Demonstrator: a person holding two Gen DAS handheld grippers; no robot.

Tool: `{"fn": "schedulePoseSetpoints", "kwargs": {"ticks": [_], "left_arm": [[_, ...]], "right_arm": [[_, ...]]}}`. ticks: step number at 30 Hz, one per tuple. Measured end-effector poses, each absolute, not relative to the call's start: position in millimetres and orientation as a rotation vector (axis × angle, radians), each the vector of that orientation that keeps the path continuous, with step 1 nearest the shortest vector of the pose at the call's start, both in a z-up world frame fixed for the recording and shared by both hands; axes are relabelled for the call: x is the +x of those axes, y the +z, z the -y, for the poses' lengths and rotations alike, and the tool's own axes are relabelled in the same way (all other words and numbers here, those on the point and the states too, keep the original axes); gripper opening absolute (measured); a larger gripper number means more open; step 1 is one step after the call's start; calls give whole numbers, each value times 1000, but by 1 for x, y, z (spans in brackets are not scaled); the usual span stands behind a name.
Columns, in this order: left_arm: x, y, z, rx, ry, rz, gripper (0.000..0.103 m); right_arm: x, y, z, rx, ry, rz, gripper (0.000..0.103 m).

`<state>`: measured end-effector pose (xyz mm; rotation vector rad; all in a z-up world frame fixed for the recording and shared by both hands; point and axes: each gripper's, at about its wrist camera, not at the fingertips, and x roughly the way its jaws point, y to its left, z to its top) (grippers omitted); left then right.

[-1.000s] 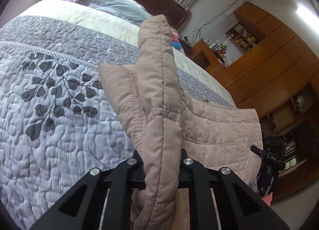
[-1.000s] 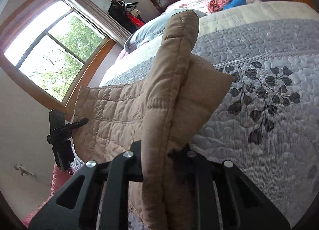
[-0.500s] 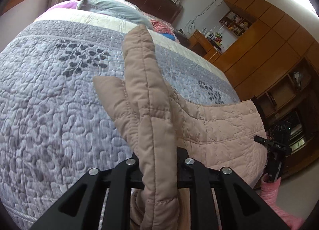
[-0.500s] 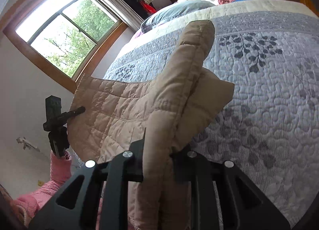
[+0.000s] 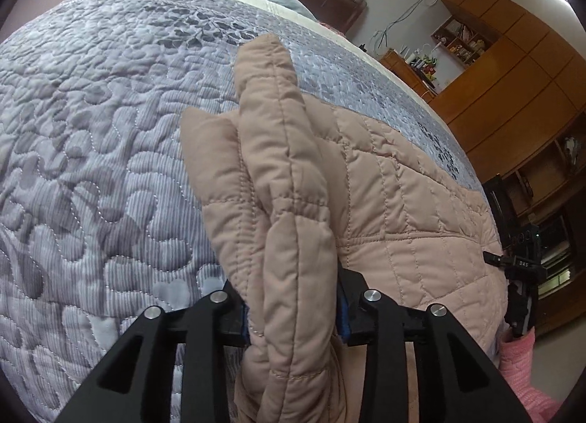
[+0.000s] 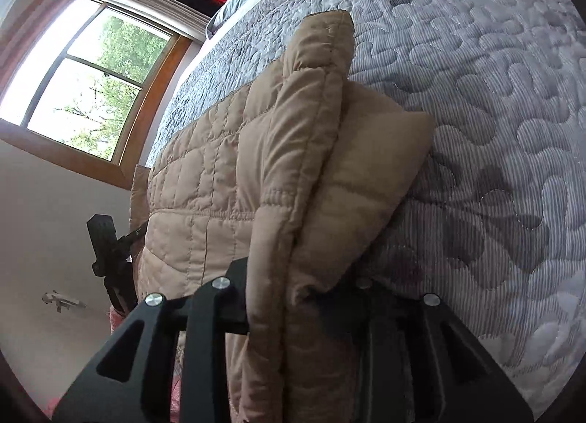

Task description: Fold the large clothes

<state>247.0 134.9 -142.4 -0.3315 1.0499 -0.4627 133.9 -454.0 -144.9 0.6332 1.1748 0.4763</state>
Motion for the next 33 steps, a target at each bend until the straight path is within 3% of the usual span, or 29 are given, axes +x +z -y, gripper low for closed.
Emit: {"fn": "schedulePoseSetpoints", "kwargs": {"ticks": [3, 6, 11, 22, 33], "left_arm": [[241, -137, -131, -305, -430, -1044, 40], [235, -125, -131, -279, -372, -1043, 51], [208, -94, -146, -250, -279, -992, 54], [144, -48, -113, -87, -159, -885, 61], [127, -89, -56, 54, -214, -927, 61]], "right_arm": [[128, -135, 449, 590, 437, -1167, 43], [121, -125, 445, 534, 398, -1151, 47], [97, -96, 452, 420, 302, -1084, 48], [38, -60, 407, 148, 280, -1074, 39], [28, -105, 400, 159, 265, -1165, 26]]}}
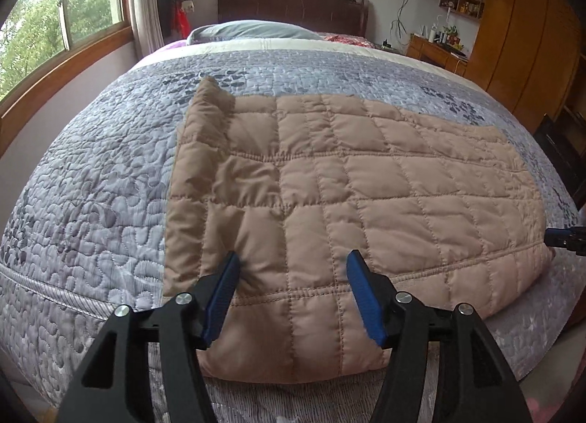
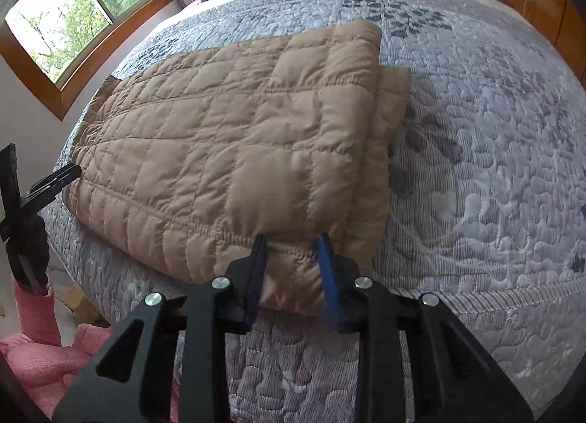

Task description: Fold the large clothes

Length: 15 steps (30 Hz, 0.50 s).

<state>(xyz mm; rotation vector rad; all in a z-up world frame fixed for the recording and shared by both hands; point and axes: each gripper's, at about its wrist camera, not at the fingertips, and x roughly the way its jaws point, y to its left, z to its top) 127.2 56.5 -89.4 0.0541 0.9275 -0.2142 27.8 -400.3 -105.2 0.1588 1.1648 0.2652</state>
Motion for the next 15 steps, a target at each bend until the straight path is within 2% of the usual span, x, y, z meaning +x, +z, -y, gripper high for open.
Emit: {"fn": "schedulePoseSetpoints", "kwargs": {"ticks": [3, 15], "left_arm": [[129, -99, -58, 55, -221, -935, 62], [126, -107, -59, 38, -213, -918, 63]], "right_arm": [[27, -117, 403, 177, 260, -1166, 19], [22, -128, 394, 139, 229, -1126, 18]]}}
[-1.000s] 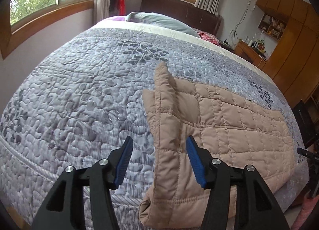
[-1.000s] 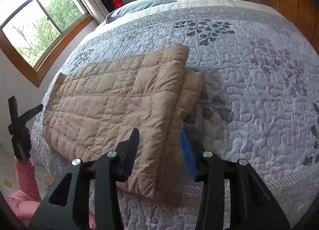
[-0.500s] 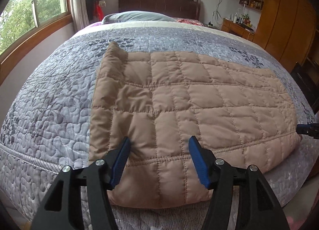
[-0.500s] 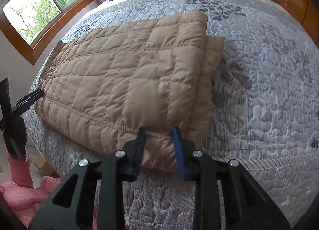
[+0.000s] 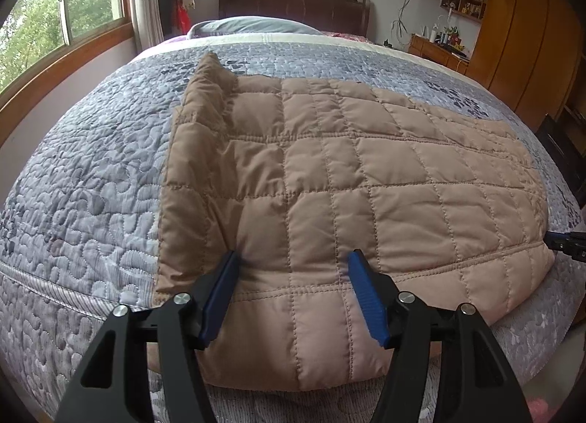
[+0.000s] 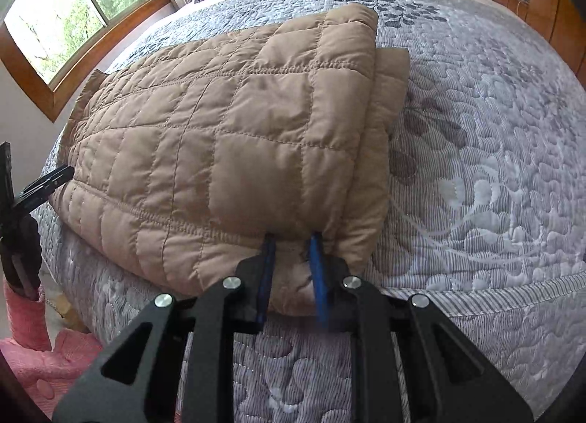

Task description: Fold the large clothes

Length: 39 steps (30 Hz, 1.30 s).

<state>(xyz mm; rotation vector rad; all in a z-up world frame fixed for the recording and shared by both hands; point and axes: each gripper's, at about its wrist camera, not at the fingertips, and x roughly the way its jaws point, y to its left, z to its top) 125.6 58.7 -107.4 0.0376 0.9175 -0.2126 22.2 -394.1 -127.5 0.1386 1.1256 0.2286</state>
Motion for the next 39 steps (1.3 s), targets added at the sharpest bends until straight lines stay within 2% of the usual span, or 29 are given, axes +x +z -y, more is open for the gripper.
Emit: {"fn": "schedulePoseSetpoints", "kwargs": {"ticks": [12, 23, 29, 39], "left_arm": [[111, -98, -60, 15, -173, -923, 63], [66, -87, -80, -77, -79, -972, 63], [59, -105, -104, -313, -129, -1049, 64], [75, -135, -147, -737, -160, -988, 64]], "right_arm": [[22, -127, 391, 127, 216, -1128, 18], [25, -127, 395, 152, 240, -1143, 18], [25, -127, 394, 142, 245, -1150, 18], [25, -127, 394, 153, 250, -1145, 18]]}}
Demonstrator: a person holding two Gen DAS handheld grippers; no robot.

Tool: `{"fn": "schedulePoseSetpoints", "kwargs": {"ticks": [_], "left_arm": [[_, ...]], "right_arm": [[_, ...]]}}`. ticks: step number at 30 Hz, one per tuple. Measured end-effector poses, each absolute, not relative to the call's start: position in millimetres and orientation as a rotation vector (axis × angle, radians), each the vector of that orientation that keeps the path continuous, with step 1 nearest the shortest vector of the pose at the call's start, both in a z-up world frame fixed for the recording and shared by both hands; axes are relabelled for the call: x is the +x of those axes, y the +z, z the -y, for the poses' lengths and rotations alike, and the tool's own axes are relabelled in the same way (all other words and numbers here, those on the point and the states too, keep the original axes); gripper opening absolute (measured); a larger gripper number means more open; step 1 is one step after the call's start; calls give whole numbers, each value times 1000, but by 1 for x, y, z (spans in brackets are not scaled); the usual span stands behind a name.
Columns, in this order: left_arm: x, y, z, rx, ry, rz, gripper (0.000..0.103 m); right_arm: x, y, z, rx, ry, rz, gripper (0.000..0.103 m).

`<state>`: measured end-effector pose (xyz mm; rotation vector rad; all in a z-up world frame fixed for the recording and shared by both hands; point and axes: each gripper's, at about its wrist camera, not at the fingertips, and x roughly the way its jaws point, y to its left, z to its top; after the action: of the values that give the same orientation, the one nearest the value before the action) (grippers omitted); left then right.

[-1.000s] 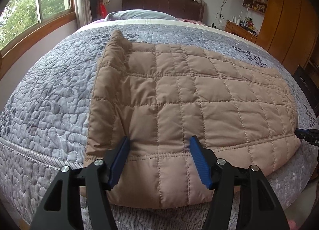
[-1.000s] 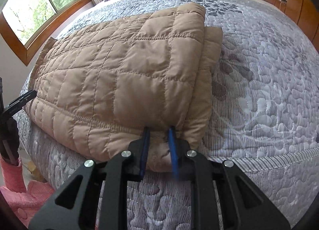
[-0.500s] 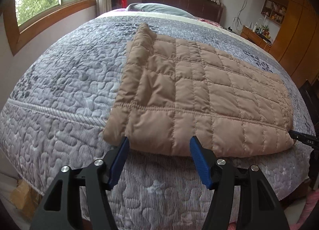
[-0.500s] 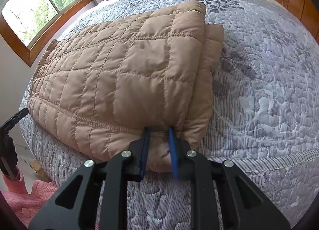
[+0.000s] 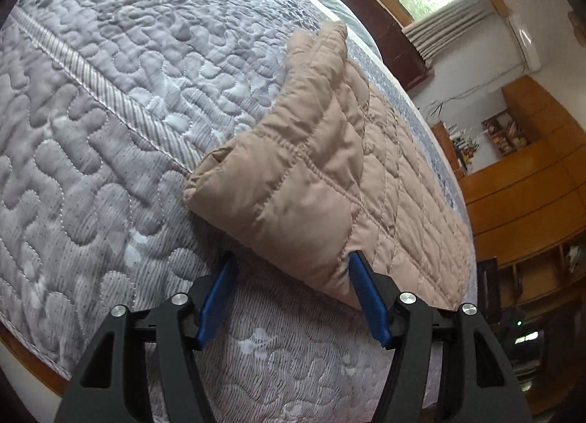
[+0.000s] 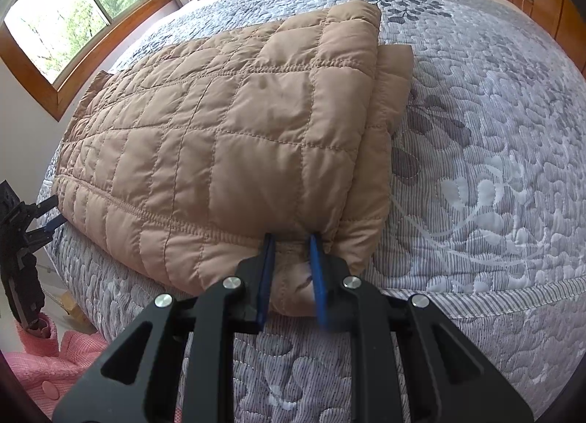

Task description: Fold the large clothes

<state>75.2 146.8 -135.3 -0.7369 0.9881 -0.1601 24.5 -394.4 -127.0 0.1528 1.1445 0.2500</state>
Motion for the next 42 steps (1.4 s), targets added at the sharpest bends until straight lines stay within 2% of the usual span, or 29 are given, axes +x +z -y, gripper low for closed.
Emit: {"fn": "schedulePoseSetpoints", "kwargs": {"ticks": [5, 7, 8, 9, 12, 14, 17, 24, 29, 42], "left_arm": [[77, -150, -161, -934, -132, -891, 64], [75, -153, -162, -990, -114, -840, 59], [75, -154, -161, -1007, -119, -827, 44], [76, -155, -160, -1028, -126, -819, 35], [75, -149, -160, -1040, -123, -776, 19], [74, -140, -160, -1028, -142, -746, 15], [76, -135, -160, -1004, -133, -749, 14], [86, -180, -173, -1068, -138, -827, 16], [90, -176, -172, -1044, -148, -822, 14], [99, -29, -71, -495, -300, -600, 11]], "right_arm": [[24, -127, 395, 152, 249, -1146, 18], [25, -127, 395, 151, 247, -1149, 18], [25, -127, 394, 150, 247, -1149, 18], [25, -127, 395, 149, 246, -1150, 18], [25, -127, 395, 152, 248, -1151, 18], [25, -127, 396, 159, 250, -1152, 18], [26, -128, 397, 172, 252, -1159, 18], [29, -128, 401, 193, 262, -1159, 18], [27, -129, 402, 202, 264, -1150, 18], [22, -122, 400, 217, 260, -1166, 18]]}}
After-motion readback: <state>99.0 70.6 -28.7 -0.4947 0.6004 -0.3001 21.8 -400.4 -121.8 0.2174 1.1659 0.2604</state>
